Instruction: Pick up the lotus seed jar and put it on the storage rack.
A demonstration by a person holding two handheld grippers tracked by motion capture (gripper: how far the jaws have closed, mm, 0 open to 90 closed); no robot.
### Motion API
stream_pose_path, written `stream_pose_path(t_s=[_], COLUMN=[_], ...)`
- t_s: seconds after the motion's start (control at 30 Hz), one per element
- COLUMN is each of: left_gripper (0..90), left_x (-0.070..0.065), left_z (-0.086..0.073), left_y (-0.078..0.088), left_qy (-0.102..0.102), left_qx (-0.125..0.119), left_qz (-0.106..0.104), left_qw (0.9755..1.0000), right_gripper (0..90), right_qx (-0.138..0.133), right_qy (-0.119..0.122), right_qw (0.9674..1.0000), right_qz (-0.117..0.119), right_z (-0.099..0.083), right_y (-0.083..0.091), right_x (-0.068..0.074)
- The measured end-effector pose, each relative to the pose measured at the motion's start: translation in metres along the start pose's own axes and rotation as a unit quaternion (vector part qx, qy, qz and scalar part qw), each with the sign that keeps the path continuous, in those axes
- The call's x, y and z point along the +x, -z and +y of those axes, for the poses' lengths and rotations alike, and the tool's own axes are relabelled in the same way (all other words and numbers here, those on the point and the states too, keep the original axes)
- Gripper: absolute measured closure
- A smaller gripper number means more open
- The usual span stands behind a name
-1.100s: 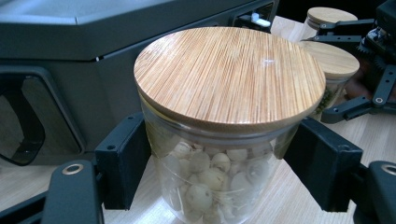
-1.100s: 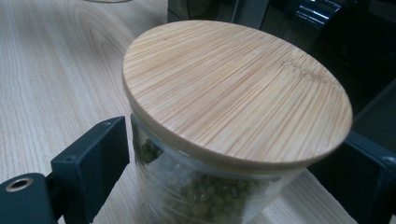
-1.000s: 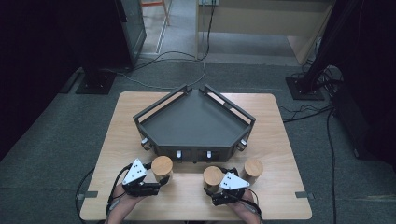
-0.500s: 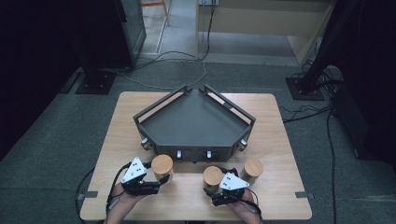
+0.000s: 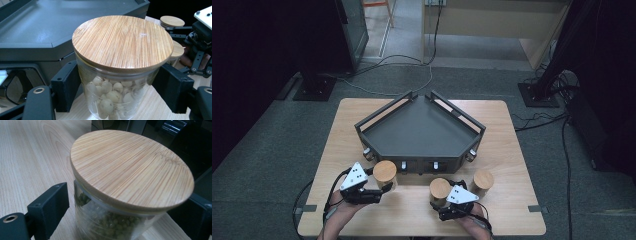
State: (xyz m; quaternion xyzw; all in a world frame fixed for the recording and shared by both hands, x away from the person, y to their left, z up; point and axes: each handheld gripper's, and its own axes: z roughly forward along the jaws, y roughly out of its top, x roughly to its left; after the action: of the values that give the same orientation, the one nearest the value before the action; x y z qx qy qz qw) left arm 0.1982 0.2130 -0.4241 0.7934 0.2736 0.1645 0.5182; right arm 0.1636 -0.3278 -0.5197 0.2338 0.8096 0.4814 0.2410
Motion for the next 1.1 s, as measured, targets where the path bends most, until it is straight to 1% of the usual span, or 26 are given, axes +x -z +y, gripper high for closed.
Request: stream_pose_path(t_s=[0.17,0.3,0.43,0.5,0.63,1.0,1.1], left_gripper=[25.0,25.0,25.0,25.0,25.0,25.0,25.0], left_x=[0.002,0.003,0.004,0.005,0.007,0.007,0.008], left_z=[0.002,0.004,0.005,0.007,0.007,0.014,0.015], left_y=[0.002,0.003,0.005,0.005,0.007,0.008,0.008], left_qy=[0.002,-0.001,0.002,0.000,0.006,-0.001,0.001], left_qx=[0.000,0.001,-0.003,0.000,-0.005,-0.001,-0.002], left_qz=[0.002,0.003,0.002,0.003,0.003,0.006,0.008], left_qw=[1.0000,1.0000,1.0000,1.0000,1.0000,1.0000,1.0000], right_gripper=[7.7,7.7,7.7,7.7,7.7,7.6,7.7], right_qx=[-0.001,0.000,0.001,0.001,0.001,0.001,0.001], right_qy=[0.001,0.001,0.001,0.001,0.003,0.003,0.003], right_qw=[1.0000,1.0000,1.0000,1.0000,1.0000,1.0000,1.0000], right_qz=[0.000,0.001,0.001,0.001,0.000,0.000,0.001], right_z=[0.000,0.000,0.000,0.000,0.000,0.000,0.000], right_y=[0.000,0.000,0.000,0.000,0.000,0.000,0.000], right_x=[0.000,0.000,0.000,0.000,0.001,0.001,0.001])
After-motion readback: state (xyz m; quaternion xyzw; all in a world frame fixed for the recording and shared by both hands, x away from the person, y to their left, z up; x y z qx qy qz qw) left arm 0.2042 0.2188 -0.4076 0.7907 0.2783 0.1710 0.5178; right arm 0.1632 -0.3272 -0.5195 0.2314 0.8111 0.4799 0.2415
